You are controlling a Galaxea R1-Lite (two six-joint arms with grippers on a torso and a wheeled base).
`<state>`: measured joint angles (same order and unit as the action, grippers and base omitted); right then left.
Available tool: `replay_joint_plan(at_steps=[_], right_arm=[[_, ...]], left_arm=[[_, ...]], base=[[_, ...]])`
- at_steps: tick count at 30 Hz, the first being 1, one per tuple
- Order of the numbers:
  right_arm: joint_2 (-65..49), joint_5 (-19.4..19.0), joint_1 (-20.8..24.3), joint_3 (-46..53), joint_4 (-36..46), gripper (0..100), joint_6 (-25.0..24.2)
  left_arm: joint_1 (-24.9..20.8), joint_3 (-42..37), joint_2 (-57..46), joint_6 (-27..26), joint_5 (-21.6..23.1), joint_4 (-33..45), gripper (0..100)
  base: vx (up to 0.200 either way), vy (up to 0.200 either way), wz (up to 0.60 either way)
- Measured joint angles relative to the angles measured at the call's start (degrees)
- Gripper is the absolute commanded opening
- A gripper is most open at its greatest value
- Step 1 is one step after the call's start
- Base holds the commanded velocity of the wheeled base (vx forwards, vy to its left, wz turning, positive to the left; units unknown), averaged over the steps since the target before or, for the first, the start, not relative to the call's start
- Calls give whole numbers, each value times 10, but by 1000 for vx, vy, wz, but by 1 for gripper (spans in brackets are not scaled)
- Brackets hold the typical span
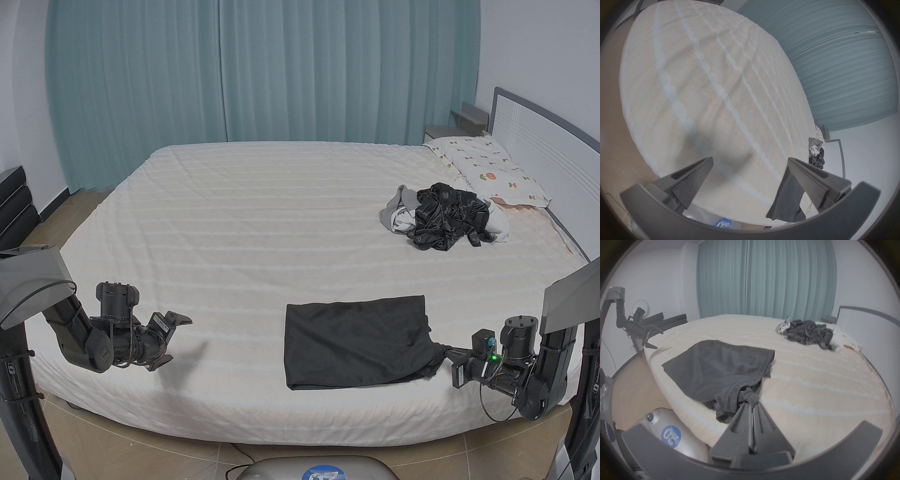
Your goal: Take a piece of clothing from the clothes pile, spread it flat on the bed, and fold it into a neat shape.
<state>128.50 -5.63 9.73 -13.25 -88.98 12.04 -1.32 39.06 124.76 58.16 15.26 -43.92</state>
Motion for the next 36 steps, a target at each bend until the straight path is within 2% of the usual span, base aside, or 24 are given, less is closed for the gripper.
replay_joint_plan(at_steps=[10, 22, 23, 32, 36], right_arm=[[-17, -2, -5, 13, 0, 0, 50], [71, -2, -19, 17, 0, 0, 69], [75, -2, -21, 16, 0, 100, 69], [63, -5, -46, 49, 0, 100, 64], [33, -38, -73, 55, 0, 100, 43]], left_arm=[[0, -1, 0, 0, 0, 0, 100], [0, 0, 1, 0, 0, 0, 100], [0, 0, 1, 0, 0, 0, 100], [0, 3, 1, 3, 0, 0, 100], [0, 3, 1, 3, 0, 0, 100]], base=[[0, 0, 0], [0, 0, 0], [0, 0, 0], [0, 0, 0], [0, 0, 0]])
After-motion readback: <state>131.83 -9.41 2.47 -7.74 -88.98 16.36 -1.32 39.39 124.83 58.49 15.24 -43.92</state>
